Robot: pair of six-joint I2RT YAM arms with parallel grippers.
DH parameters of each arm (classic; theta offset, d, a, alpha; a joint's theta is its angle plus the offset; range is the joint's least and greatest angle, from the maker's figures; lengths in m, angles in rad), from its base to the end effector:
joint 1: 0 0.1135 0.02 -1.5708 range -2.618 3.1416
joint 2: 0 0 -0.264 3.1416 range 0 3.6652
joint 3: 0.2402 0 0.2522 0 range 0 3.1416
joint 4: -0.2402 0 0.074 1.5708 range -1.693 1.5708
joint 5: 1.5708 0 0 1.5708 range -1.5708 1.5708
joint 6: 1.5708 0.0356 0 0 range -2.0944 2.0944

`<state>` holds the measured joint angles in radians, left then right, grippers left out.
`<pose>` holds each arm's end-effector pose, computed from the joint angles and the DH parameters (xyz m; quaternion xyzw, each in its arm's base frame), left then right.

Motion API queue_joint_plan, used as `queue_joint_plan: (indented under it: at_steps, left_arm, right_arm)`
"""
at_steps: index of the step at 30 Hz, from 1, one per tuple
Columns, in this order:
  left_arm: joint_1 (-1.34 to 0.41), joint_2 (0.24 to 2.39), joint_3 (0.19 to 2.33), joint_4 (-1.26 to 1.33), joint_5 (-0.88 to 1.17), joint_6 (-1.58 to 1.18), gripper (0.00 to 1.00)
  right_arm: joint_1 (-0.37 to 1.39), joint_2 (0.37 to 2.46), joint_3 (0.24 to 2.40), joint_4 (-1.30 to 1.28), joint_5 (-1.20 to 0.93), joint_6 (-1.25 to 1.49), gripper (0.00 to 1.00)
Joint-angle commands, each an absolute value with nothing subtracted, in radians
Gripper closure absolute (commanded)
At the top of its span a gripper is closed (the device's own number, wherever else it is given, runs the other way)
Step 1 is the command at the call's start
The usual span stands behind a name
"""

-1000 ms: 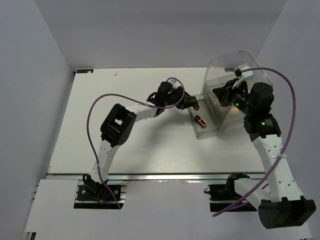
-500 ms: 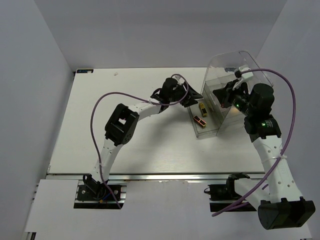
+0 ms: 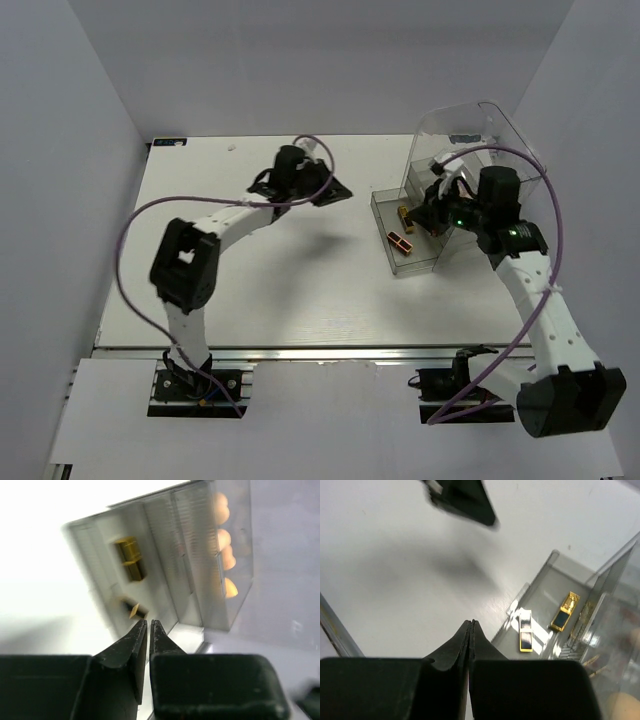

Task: Organize the makeup

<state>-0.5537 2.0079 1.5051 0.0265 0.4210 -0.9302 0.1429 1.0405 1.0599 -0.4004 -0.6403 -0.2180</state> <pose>0.3921 -0.2595 0.2384 -0.0495 0.8407 -0.4754 0.2545 0.2201 0.0532 0.3678 -0.3146 0.7417 0.2405 0.5414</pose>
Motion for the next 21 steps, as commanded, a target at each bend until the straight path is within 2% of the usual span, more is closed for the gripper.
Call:
queue_joint_plan:
  at_steps: [1, 4, 7, 9, 10, 14, 16, 21]
  left_arm:
    - [-0.471, 1.795, 1.338, -0.008, 0.397, -0.808, 0.82]
    - [-0.422, 1.669, 1.225, -0.024, 0.404, -0.781, 0.78]
    - [-0.417, 1.563, 1.184, -0.113, 0.325, -0.720, 0.58]
    - [-0.417, 1.497, 1.174, -0.153, 0.267, -0.689, 0.51]
    - [-0.417, 1.477, 1.167, -0.181, 0.252, -0.684, 0.42]
    - [-0.417, 1.376, 1.128, -0.233, 0.198, -0.672, 0.26]
    - [-0.416, 1.315, 1.108, -0.250, 0.169, -0.673, 0.22]
    - [-0.414, 1.192, 0.997, -0.226, 0.146, -0.712, 0.18]
  right_arm:
    - [0.214, 1.120, 1.114, -0.520, -0.521, -0.305, 1.00]
    - [0.340, 1.169, 1.101, -0.496, -0.337, -0.313, 1.00]
    - [0.440, 1.219, 1.089, -0.434, -0.206, -0.282, 1.00]
    - [0.488, 1.264, 1.075, -0.401, -0.148, -0.235, 1.00]
    - [0.505, 1.279, 1.068, -0.362, -0.080, -0.226, 1.00]
    - [0.564, 1.351, 1.048, -0.322, 0.037, -0.213, 1.00]
    - [0.584, 1.402, 1.055, -0.324, 0.075, -0.203, 1.00]
    - [0.594, 1.497, 1.071, -0.341, 0.118, -0.166, 1.00]
